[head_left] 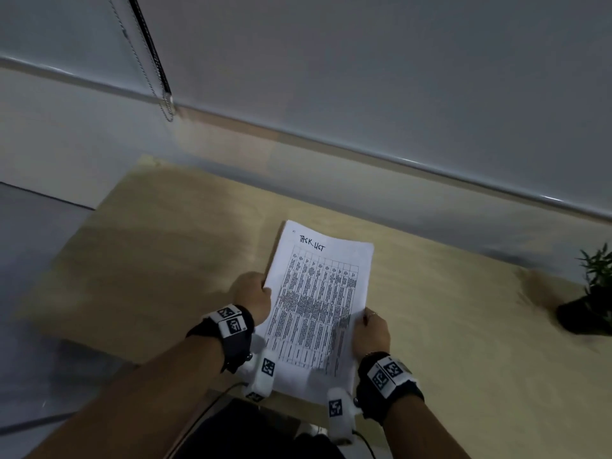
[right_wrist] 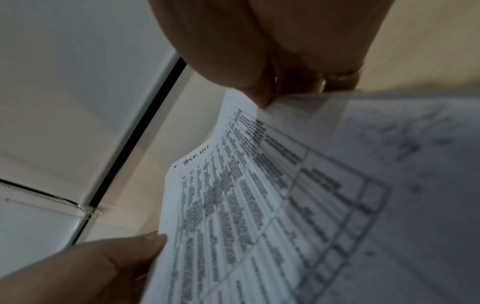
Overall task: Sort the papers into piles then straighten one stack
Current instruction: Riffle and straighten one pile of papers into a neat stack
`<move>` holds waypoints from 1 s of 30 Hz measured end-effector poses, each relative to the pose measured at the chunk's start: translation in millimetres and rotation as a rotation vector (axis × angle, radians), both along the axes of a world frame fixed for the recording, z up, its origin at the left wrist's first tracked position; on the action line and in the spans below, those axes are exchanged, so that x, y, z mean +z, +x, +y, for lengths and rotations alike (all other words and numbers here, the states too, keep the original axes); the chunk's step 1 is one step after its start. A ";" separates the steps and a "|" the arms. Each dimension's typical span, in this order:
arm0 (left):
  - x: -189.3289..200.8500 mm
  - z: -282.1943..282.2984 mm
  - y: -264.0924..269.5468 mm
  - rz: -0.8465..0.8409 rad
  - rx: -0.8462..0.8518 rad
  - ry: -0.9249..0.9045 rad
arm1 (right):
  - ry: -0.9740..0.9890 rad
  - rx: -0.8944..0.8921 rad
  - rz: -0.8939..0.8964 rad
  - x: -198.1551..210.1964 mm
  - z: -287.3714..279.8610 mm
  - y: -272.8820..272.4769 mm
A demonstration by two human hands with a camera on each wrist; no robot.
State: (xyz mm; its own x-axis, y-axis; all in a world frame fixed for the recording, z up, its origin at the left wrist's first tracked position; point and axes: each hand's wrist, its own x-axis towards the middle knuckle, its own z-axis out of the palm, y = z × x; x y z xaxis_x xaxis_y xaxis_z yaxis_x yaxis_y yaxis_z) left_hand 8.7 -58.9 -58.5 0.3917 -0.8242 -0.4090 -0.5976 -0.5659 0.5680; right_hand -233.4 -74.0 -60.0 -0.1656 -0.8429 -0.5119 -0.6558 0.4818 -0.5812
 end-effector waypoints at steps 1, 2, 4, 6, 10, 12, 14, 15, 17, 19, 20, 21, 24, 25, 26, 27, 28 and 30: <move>0.0 1.2 0.2 0.005 0.020 -0.011 | -0.002 -0.019 -0.011 1.5 -0.7 4.3; 2.3 -0.4 1.1 0.021 0.053 -0.037 | -0.015 -0.044 -0.027 2.3 -3.9 7.7; 7.4 -8.4 7.8 0.049 0.119 -0.088 | -0.044 -0.038 -0.070 6.8 -14.5 19.0; 16.0 -16.7 22.6 0.118 0.170 -0.083 | -0.061 0.006 -0.116 11.9 -25.6 33.7; 24.9 -30.8 72.3 0.124 0.223 -0.075 | -0.042 0.074 -0.185 16.5 -45.2 73.2; 24.5 -30.8 95.0 0.081 0.242 -0.046 | 0.001 0.125 -0.186 13.9 -52.0 94.0; 20.5 -25.8 111.0 0.036 0.231 -0.002 | 0.033 0.208 -0.094 12.1 -56.3 109.8; 17.5 -23.3 115.8 0.021 0.211 0.014 | 0.045 0.225 -0.035 12.2 -57.4 113.4; 11.8 -20.7 121.6 0.004 0.158 0.024 | 0.072 0.229 0.030 13.9 -59.9 117.1; 9.2 -21.5 122.8 0.004 0.122 0.016 | 0.093 0.219 0.046 13.6 -62.3 118.7; 9.0 -22.5 123.6 0.008 0.120 0.010 | 0.102 0.219 0.048 13.8 -62.4 120.1; 9.1 -23.5 125.8 0.012 0.127 0.001 | 0.109 0.223 0.052 13.9 -62.3 121.9; 9.8 -27.7 135.1 0.003 0.148 -0.006 | 0.126 0.217 0.036 13.6 -61.6 126.5; 8.6 -28.9 138.3 -0.003 0.145 -0.001 | 0.134 0.214 0.034 14.4 -61.1 128.6; 8.0 -30.2 140.8 -0.007 0.142 0.005 | 0.142 0.214 0.039 15.5 -61.0 130.9; 7.6 -31.4 142.3 -0.011 0.143 0.004 | 0.144 0.215 0.043 15.8 -61.4 132.6; 7.5 -32.8 143.4 -0.007 0.149 0.004 | 0.143 0.216 0.045 16.9 -61.5 134.4; 5.8 -35.2 143.8 -0.006 0.156 0.003 | 0.129 0.217 0.043 19.7 -61.7 135.9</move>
